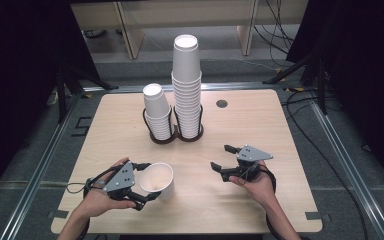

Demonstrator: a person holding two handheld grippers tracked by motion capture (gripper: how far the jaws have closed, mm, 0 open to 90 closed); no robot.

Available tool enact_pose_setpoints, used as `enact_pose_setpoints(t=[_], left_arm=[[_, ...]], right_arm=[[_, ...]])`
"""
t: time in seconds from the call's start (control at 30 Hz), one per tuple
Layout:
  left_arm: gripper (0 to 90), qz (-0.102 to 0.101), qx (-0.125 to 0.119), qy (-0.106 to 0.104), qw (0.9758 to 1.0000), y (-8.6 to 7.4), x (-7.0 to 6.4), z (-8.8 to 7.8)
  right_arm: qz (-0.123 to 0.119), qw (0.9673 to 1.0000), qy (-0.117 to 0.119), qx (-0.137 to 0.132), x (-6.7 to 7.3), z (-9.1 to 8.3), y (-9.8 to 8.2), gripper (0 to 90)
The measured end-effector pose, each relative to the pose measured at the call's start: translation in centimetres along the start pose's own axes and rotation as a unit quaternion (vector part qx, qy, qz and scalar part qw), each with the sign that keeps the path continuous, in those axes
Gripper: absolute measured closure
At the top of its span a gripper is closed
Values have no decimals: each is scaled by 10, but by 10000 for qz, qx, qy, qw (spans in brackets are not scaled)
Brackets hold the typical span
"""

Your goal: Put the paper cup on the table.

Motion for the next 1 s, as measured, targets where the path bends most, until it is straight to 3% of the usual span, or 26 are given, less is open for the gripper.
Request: enact_pose_setpoints(t=[0.1, 0.17, 0.23, 0.33, 0.43, 0.47, 0.53, 0.9, 1.0], left_arm=[[130, 66, 107, -14, 9999, -1, -2, 2], [130, 112, 176, -29, 9998, -2, -2, 1], [130, 151, 244, -49, 9996, -3, -3, 2], [130, 96, 173, -147, 9997, -2, -4, 4], [130, 138, 278, -162, 9994, -3, -3, 7], [130, 141, 264, -205, 9993, -3, -3, 8], [129, 153, 299, -193, 9992, -4, -3, 9], [123, 42, 310, -384, 9988, -11, -6, 22], [121, 38, 327, -408, 9986, -14, -5, 24]], right_arm=[[65, 10000, -25, -29, 0, -1, 1, 157], [66, 9999, 89, -15, 1, -1, 1, 157], [49, 10000, -45, 16, -1, -3, 1, 157], [28, 10000, -32, -42, 0, -3, 3, 157], [37, 10000, -91, -4, -1, -4, 1, 157], [157, 9998, -48, 85, 1, -5, 0, 157], [166, 9998, -47, 71, 2, -5, 0, 157], [-33, 10000, 19, -87, 1, -3, 2, 156], [178, 9998, 57, 57, 5, -4, 0, 156]])
Point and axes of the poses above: each handheld gripper's, and its own axes: z roughly forward along the jaws, y roughly out of its top, x roughly to its left, the point moved 9 cm from there along z, roughly forward along the jaws, and after that the axes turned 11 degrees about -y, right-handed, at the moved point
